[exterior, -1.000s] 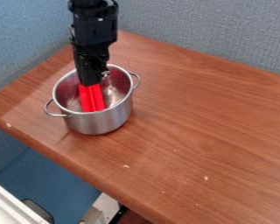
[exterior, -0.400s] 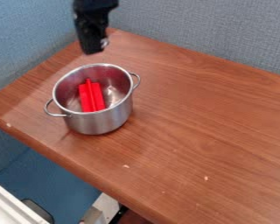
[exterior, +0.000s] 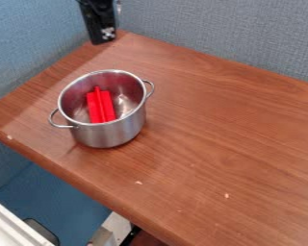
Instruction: Put the red object in the metal pot
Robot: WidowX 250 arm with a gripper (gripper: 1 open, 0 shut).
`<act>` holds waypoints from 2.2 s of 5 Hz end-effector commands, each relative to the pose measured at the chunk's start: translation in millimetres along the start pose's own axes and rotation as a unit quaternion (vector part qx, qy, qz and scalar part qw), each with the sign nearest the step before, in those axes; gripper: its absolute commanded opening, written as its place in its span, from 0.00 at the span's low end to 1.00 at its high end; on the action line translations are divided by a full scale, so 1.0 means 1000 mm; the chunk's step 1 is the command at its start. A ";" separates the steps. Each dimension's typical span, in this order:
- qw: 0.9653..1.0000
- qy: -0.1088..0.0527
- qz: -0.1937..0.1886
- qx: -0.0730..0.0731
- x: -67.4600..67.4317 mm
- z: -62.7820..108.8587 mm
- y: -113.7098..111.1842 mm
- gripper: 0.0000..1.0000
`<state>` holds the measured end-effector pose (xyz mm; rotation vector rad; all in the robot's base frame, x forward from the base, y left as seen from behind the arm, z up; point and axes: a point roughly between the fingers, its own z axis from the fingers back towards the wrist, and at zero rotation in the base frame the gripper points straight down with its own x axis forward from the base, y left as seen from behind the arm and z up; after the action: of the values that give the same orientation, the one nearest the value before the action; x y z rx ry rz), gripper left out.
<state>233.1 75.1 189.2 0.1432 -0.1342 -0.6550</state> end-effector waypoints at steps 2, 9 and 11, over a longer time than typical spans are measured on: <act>1.000 -0.001 0.027 0.000 -0.021 0.010 -0.030 0.00; 0.998 -0.015 -0.049 -0.047 -0.006 -0.015 -0.040 0.00; 0.996 -0.010 -0.049 -0.068 -0.026 -0.036 -0.034 0.00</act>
<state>196.1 66.0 143.7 0.0053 -0.0854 -0.7593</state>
